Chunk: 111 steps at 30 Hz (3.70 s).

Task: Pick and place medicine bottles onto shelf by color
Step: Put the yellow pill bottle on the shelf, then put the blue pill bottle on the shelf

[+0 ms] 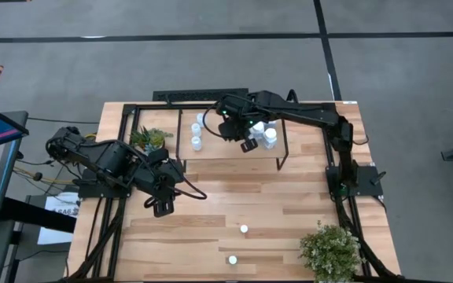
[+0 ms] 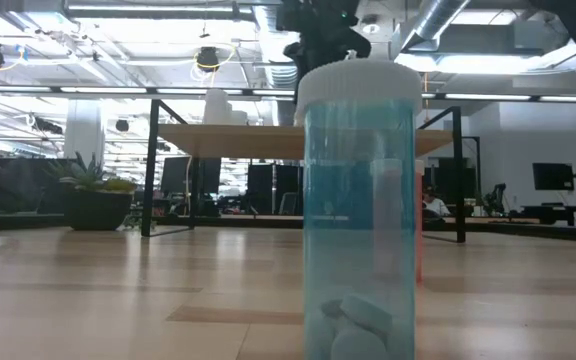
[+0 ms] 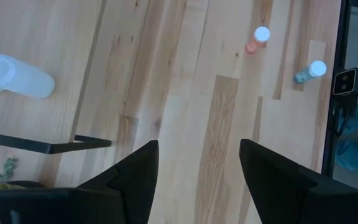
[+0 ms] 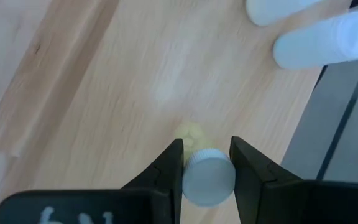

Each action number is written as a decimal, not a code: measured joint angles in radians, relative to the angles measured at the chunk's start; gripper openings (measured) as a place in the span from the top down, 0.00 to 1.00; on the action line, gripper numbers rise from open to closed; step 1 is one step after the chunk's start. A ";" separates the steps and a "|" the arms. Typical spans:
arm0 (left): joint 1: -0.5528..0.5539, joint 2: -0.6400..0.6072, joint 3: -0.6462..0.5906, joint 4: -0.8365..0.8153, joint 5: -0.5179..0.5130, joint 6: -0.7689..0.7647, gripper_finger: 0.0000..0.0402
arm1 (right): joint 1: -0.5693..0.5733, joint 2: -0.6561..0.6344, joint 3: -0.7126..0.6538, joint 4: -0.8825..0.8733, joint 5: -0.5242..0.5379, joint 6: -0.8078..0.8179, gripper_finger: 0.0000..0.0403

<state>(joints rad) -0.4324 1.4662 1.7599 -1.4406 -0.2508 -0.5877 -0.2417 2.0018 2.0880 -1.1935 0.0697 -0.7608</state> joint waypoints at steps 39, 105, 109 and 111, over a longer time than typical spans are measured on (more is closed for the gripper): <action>0.000 0.000 0.000 0.000 0.001 -0.012 0.48 | 0.031 0.024 0.001 -0.077 -0.044 0.039 0.73; 0.000 0.000 0.000 0.010 0.005 -0.001 0.48 | 0.801 -0.595 -0.588 0.023 0.233 1.401 0.44; -0.006 0.000 0.000 0.025 0.006 -0.028 0.48 | 0.872 -0.602 -0.694 0.116 0.249 1.487 0.44; -0.014 0.004 0.000 0.033 0.006 -0.050 0.48 | 0.892 -0.592 -0.735 0.164 0.248 1.494 0.44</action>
<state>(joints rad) -0.4463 1.4698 1.7603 -1.4073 -0.2447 -0.6372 0.6507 1.4096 1.3533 -1.0300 0.3178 0.7334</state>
